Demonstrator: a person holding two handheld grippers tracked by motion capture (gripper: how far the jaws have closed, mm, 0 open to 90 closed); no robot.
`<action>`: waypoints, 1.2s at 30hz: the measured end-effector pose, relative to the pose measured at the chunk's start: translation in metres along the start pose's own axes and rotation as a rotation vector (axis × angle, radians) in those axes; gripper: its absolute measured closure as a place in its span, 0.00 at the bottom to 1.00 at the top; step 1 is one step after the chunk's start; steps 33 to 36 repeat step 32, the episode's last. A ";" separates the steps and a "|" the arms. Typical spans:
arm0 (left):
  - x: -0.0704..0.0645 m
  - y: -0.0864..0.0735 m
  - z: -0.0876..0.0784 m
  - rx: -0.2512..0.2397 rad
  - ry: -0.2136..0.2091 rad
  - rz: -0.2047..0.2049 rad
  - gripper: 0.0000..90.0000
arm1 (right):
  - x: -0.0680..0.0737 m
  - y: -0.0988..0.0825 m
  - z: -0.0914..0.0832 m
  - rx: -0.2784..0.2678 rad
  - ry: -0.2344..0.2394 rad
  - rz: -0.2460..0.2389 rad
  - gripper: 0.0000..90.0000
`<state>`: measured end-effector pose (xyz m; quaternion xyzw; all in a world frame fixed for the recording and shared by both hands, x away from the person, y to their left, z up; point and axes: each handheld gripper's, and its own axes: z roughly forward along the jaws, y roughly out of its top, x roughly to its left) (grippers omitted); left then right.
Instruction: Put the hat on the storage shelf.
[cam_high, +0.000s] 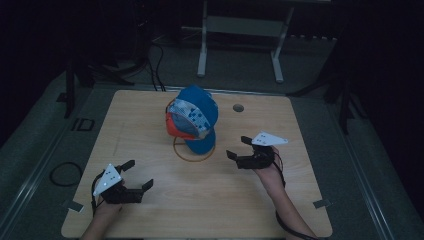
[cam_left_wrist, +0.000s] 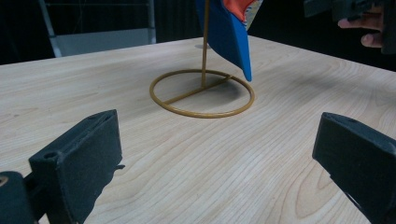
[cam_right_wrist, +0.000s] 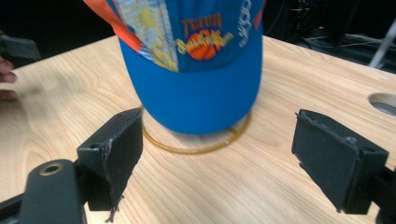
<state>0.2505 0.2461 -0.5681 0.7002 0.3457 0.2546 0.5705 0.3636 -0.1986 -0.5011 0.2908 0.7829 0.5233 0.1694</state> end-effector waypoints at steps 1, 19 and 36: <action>0.000 0.000 0.000 0.001 -0.001 0.000 0.02 | -0.001 -0.003 -0.001 -0.001 0.000 0.004 0.18; 0.000 0.000 0.000 0.002 0.006 -0.005 0.02 | -0.012 -0.060 0.006 0.066 -0.019 -0.014 0.14; -0.001 -0.001 -0.001 0.000 -0.002 -0.002 0.02 | -0.015 -0.062 0.004 0.067 -0.041 -0.003 0.14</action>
